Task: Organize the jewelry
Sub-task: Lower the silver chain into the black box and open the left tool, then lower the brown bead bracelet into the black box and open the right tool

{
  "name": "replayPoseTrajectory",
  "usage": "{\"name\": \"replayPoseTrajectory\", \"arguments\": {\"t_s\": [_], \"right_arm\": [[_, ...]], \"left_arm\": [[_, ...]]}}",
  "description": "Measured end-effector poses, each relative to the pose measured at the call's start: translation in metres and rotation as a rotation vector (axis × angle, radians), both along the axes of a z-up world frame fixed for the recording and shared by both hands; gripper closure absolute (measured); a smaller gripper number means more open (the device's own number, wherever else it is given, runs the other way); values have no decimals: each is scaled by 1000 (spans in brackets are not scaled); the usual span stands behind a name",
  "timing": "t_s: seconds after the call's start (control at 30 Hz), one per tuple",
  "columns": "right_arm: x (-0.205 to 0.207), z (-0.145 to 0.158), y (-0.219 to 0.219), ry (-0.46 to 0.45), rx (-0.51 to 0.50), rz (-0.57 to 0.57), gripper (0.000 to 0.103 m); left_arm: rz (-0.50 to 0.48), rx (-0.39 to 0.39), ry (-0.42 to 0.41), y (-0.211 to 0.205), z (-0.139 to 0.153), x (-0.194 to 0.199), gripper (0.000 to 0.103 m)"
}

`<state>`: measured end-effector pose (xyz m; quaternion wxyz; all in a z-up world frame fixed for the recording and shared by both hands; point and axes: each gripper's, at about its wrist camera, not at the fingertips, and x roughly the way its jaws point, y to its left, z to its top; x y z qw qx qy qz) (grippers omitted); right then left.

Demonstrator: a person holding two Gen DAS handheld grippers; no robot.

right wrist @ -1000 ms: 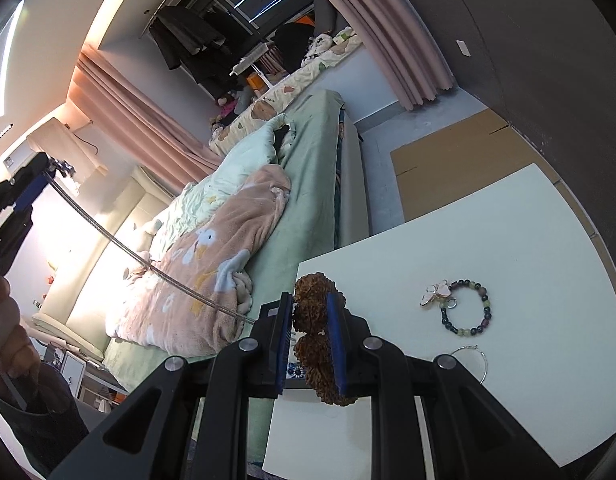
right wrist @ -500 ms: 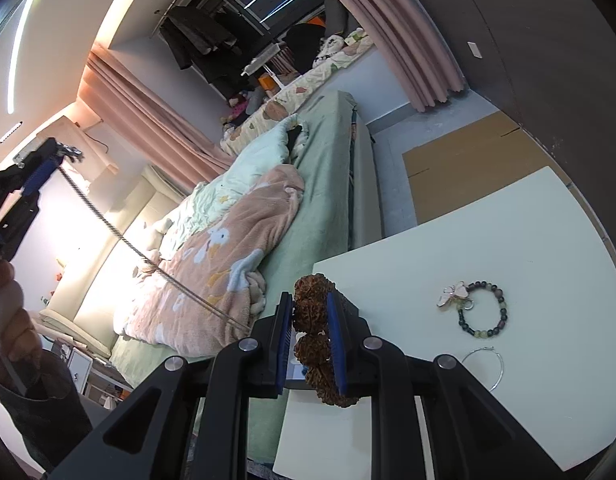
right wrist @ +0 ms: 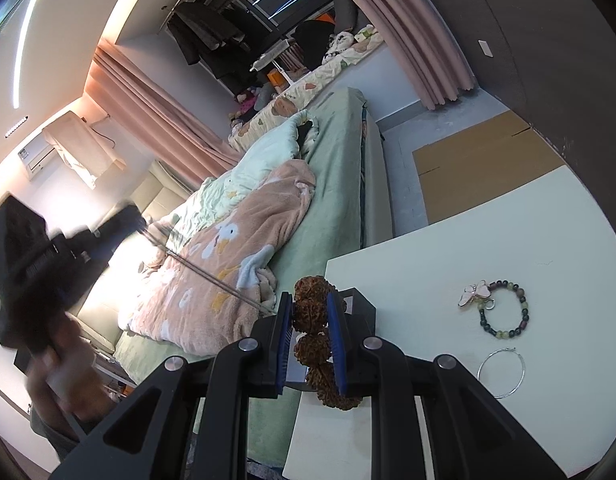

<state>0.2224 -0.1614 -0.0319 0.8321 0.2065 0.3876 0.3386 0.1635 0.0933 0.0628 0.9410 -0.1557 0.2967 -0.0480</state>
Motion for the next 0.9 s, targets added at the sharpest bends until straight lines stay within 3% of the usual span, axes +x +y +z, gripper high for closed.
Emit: {"name": "replayPoseTrajectory", "arguments": {"t_s": [0.03,0.23,0.3,0.4,0.67,0.73,0.8,0.9], "right_arm": [[1,-1,2,4,-2,1,85],[4,-8,18,16,-17,13,85],[5,-11,27,18,-27,21,85],[8,-16,41,23,-41,32,85],[17,-23,76,9,-92,33,85],[17,-24,88,-11,-116,47,79],[17,-28,99,16,-106,88,59],[12,-27,100,-2,-125,82,60]], "left_arm": [[10,-19,3,3,-10,-3,40],[63,-169,124,29,-84,-9,40],[72,-181,156,36,-93,-7,39],[94,-186,140,46,-92,-11,23],[123,-175,156,67,-99,-17,22],[131,-174,155,72,-100,-18,22],[138,-177,156,76,-100,-20,22],[141,-180,158,78,-101,-20,22]]}}
